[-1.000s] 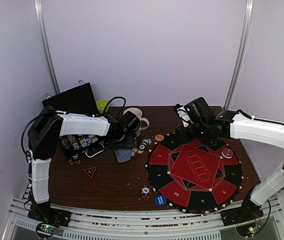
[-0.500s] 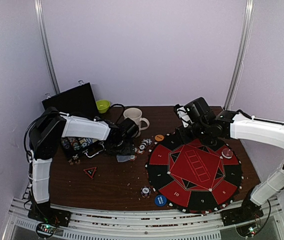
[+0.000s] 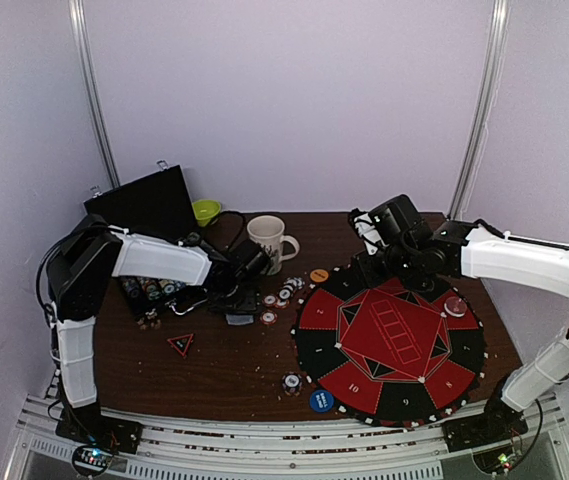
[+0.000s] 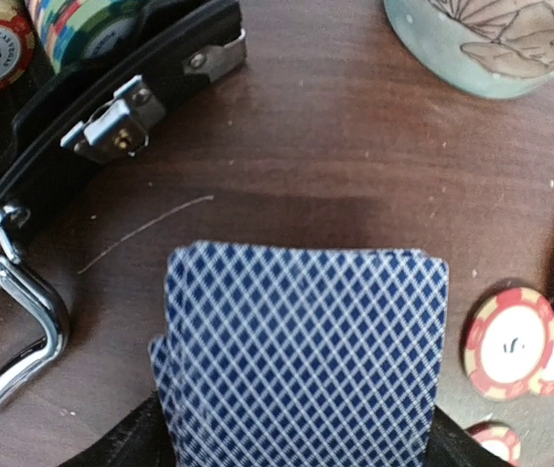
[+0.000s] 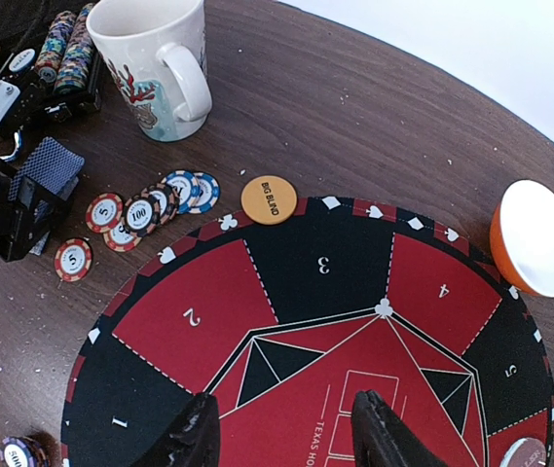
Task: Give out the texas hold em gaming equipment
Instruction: Pick up the poker card from the center of the board.
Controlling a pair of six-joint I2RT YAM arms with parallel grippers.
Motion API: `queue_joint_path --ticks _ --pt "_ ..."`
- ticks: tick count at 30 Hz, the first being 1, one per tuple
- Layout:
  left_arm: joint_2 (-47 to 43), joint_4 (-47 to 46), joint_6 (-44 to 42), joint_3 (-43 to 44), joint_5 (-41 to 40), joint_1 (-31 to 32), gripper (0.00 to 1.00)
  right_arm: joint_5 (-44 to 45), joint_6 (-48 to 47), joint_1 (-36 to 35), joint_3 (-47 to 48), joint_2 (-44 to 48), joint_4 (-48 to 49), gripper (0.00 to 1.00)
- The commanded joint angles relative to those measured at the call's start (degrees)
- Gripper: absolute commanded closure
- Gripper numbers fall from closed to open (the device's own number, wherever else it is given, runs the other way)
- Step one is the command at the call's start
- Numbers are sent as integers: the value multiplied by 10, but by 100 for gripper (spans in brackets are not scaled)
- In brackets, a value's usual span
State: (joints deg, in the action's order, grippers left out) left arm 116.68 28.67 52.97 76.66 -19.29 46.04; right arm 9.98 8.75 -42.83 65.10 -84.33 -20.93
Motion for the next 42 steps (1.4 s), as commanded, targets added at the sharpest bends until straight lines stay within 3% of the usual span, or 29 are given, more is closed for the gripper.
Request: queue_joint_path --ticks 1,6,12,17,21,29,39,42 --pt "-21 -9 -34 -43 53 -8 23 3 -6 -1 3 7 -11 52" --pt "-43 -62 -135 -89 117 -23 28 8 -10 -1 9 5 -18 52" --pt "-68 -61 -274 -139 176 -38 27 12 -14 -1 11 5 -23 52" --pt "-56 -31 -360 -122 203 -39 15 8 -13 -1 22 -2 -30 52" --pt "-39 -20 -352 -94 184 -50 6 8 -12 -1 25 1 -35 52" --pt "-1 -27 -302 -42 167 -79 6 13 -9 -1 27 8 -41 52" --pt "-19 -29 -312 -67 197 -80 18 15 -7 -1 29 10 -46 52" --pt "-21 -30 -325 -78 200 -79 29 12 -7 -1 35 5 -47 52"
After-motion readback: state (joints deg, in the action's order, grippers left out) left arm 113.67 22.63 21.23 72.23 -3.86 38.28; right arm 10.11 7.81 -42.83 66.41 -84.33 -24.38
